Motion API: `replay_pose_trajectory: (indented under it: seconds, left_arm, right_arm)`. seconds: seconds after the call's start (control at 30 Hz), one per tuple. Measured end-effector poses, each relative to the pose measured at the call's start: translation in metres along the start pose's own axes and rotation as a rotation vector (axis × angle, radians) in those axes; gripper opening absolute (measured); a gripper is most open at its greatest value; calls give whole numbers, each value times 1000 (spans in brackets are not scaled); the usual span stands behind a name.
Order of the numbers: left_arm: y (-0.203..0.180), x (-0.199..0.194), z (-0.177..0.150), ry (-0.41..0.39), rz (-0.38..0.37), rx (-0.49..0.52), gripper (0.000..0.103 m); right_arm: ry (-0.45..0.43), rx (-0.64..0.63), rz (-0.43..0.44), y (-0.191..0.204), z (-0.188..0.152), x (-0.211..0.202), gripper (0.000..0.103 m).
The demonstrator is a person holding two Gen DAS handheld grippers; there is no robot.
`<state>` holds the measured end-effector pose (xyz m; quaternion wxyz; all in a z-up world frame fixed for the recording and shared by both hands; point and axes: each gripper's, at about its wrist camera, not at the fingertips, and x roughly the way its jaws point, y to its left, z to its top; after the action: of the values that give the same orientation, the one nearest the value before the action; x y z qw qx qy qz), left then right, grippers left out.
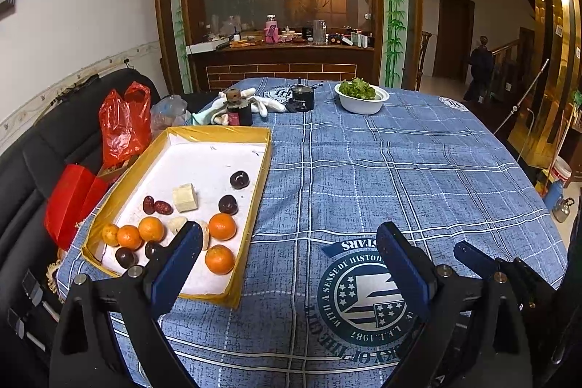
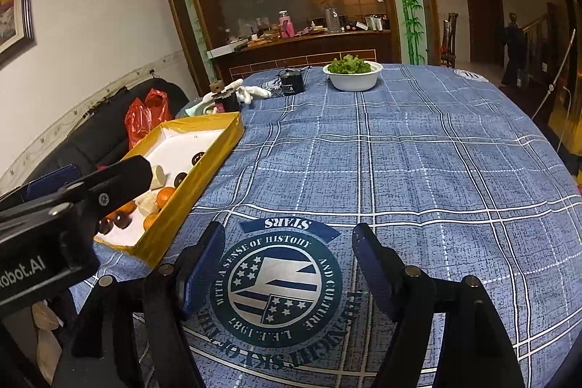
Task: Organize fruits
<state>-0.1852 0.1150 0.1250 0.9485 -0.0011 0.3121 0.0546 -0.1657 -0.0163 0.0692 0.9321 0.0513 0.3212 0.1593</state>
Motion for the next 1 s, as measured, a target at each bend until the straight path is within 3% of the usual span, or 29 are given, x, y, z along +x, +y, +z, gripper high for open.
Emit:
replay_pose_trajectory:
  seconds: [0.8,0.9,0.97,1.0]
  left_arm:
    - [24,6,-6,-2,-16,-61,96]
    - [30,-6,-7,-74,5,-92,96]
    - [37,-28,-8,-195,56,-128,96]
    - [39,-40,-9,-254,81,-144,101]
  right_arm:
    - [28,-65,-11,26,-5,12,81]
    - [20,-68,-11,27,-5,11,81]
    - [8,-68,-8,28,-5,8,81]
    - [0,-69,-5,28,-6,6,81]
